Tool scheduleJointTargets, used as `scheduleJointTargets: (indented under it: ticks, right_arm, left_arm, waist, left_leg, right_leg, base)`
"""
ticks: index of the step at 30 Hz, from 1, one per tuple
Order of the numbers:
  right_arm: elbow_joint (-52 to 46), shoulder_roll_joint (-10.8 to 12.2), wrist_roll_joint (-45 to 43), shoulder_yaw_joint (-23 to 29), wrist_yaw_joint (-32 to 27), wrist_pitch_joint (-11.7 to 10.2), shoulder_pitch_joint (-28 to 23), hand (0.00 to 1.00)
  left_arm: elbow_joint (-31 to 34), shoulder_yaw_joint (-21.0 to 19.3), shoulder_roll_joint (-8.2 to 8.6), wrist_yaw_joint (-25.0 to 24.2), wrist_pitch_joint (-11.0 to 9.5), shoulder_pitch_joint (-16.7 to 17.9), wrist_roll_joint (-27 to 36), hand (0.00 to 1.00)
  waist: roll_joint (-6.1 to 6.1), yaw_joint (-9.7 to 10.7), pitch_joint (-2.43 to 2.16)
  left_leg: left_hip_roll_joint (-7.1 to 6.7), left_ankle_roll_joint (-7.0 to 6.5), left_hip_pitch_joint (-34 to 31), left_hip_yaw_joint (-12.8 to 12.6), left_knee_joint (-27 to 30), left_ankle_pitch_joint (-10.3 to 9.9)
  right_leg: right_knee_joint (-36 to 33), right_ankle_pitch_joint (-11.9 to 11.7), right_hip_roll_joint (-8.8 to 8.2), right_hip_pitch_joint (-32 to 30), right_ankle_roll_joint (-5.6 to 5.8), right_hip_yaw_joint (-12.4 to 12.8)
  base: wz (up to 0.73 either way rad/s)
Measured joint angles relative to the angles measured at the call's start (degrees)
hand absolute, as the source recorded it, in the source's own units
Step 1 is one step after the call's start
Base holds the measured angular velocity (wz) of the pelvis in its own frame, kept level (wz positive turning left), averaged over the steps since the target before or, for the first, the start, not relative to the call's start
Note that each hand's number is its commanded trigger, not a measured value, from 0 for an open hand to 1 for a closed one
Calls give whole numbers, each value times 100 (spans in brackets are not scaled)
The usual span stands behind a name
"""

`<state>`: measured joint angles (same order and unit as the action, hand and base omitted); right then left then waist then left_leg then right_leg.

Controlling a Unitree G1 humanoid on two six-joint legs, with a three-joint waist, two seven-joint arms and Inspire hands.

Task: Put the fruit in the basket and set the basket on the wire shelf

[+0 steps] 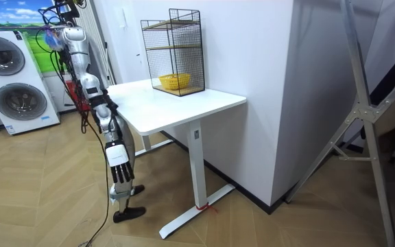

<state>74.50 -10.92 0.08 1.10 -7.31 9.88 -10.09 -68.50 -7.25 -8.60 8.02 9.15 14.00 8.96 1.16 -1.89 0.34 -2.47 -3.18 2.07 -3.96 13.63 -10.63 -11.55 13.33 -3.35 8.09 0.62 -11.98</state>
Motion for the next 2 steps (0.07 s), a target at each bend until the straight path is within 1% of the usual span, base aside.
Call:
scheduleJointTargets:
  ticks: [2]
  right_arm:
    - [-64, 28, -74, -66, 95, 47, -10, 0]
  left_arm:
    - [-1, 79, 4, -21, 76, 9, -32, 0]
  waist:
    - [-1, 0, 0]
  left_leg:
    - [0, 0, 17, 0, 0, -1]
  right_leg:
    - [-2, 1, -1, 23, 0, 0]
  base:
    - [0]
